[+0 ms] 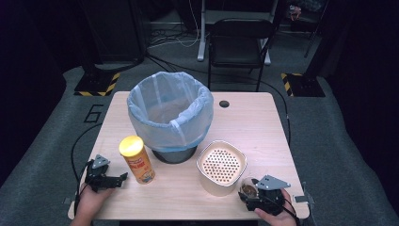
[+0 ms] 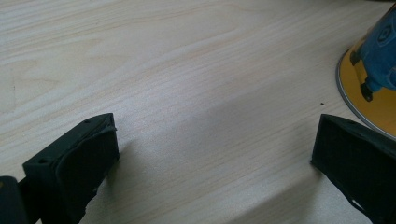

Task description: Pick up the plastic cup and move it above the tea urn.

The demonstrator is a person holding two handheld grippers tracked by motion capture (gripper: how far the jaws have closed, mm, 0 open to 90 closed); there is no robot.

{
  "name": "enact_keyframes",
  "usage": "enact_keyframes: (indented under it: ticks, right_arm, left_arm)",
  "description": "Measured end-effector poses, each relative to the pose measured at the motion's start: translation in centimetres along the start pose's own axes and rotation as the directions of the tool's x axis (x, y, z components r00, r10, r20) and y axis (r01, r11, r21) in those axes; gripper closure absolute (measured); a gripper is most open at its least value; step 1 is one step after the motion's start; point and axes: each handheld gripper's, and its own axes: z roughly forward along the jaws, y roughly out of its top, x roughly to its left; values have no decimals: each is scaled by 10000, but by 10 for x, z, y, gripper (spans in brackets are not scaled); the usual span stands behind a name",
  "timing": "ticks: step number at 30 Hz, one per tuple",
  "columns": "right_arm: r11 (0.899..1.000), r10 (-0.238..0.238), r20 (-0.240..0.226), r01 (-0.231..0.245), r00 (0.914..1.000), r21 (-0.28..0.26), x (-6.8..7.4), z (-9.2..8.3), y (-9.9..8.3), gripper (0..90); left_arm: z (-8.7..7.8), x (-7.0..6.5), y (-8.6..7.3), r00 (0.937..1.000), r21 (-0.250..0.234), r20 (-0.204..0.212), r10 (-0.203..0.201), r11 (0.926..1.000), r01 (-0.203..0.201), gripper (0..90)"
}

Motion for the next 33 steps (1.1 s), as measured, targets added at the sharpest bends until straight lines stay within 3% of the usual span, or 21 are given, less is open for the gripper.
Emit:
enact_keyframes:
  ticks: [33]
  right_arm:
    - [9989,-424,102,426,9990,-197,-2,-2,3,323]
  left_arm:
    - [0,0,0,10000,-1,0,-5,10000,5,2]
